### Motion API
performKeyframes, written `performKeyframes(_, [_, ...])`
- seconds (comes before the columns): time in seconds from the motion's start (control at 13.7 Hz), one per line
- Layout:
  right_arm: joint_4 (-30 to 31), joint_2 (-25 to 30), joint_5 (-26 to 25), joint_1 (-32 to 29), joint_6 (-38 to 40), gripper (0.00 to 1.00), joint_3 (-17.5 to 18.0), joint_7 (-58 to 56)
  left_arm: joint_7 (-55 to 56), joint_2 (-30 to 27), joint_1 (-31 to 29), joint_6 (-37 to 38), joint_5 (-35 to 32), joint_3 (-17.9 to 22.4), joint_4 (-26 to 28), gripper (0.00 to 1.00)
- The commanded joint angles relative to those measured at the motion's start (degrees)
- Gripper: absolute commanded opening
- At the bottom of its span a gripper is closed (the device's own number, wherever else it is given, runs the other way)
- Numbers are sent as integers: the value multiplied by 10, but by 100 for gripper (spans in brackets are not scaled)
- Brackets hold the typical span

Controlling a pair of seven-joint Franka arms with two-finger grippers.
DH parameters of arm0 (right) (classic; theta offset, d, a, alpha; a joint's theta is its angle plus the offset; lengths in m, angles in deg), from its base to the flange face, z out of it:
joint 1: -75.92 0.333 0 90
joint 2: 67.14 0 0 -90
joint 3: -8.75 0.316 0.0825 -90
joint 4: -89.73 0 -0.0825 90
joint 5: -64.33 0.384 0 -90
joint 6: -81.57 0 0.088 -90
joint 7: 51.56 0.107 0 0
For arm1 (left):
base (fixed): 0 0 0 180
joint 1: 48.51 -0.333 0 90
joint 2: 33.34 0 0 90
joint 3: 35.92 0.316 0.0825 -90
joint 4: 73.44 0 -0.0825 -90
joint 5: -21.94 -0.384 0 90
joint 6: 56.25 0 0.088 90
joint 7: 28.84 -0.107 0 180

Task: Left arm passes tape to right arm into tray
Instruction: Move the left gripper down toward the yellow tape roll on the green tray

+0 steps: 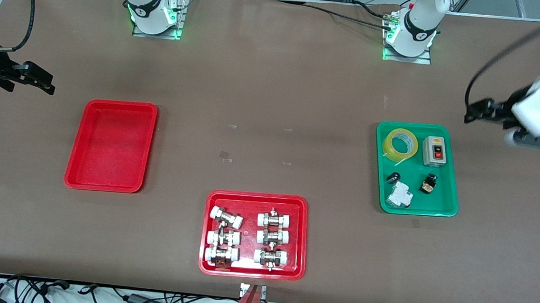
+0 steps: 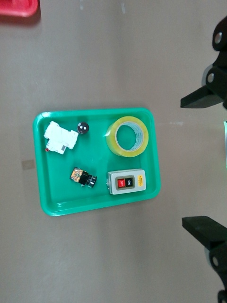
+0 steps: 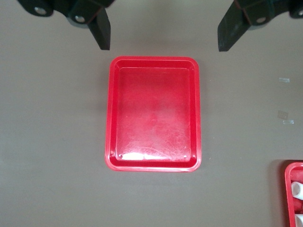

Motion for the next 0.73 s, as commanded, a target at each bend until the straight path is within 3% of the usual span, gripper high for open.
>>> performKeyframes(0.0, [11, 8, 4, -1, 0, 100, 1, -4, -8, 70, -9, -25, 5, 1, -16, 100])
performKeyframes(0.07, [11, 8, 4, -1, -1, 100, 1, -2, -6, 73, -9, -49, 5, 2, 7, 100])
performKeyframes(0.36, [10, 2, 6, -3, 1, 100, 1, -4, 0, 22, -13, -243, 5, 0, 229, 100])
performKeyframes(0.66, [10, -6, 7, -2, -4, 100, 1, -5, 51, 21, -13, -384, 5, -2, 353, 100])
